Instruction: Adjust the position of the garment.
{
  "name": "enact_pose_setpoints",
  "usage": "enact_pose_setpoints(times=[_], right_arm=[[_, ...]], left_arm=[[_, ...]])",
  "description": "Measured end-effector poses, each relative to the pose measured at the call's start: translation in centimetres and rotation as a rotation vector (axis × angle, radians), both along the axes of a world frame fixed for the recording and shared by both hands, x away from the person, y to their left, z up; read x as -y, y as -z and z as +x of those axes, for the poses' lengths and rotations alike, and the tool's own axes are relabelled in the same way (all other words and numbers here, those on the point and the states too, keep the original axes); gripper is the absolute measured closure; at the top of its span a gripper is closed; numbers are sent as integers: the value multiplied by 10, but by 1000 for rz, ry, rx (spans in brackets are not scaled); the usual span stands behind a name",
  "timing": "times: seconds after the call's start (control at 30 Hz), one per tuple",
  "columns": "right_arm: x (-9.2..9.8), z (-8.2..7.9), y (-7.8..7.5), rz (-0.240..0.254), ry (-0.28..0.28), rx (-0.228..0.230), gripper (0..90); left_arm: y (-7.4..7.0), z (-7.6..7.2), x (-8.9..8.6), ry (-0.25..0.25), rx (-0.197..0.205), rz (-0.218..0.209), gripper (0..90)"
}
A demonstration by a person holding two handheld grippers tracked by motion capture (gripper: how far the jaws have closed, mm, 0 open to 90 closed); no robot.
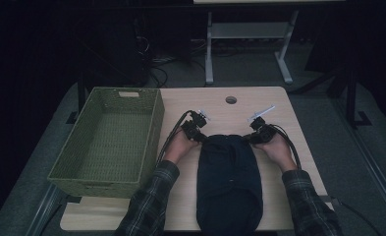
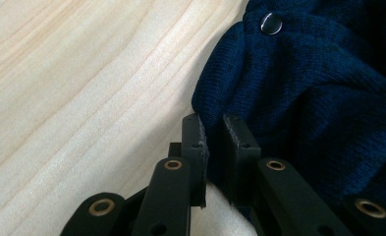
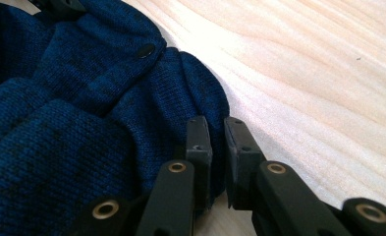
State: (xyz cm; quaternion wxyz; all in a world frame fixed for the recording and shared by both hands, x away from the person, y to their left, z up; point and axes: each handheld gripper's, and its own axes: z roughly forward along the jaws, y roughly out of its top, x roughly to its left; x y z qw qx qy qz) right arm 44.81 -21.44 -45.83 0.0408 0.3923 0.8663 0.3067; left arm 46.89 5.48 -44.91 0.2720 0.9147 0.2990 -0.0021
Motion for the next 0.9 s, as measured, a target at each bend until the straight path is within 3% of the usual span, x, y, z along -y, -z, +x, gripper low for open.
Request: enact_pose_setpoints(times=[0.1,0.27,0.33,0.53,0.6,0.77,0.8,0.9], right_arm=[[0,1,-5,-24,-8,34,825],[4,-1,-20,7,19,97,825],[6,-1,-26,3,14,110,825],[8,-4,-59,-1,19,201,825],[10,-4,-69,1,19,233,825],[12,-4,-83,4,22,266,826],[11,-6,-91,12,28,298,826],[12,-6,-100,22,37,324,826]], left_arm=[[-5,1,-3,-16,10,-8,818],[-17,1,-5,-12,65,-8,819],[-31,0,-4,-12,121,-6,819],[-60,-3,-6,-19,217,-24,819],[-68,-4,-5,-19,242,-18,819],[-85,-6,-5,-25,281,-25,822],[-89,-6,-6,-25,293,-29,822],[-103,-6,-9,-31,313,-55,821]])
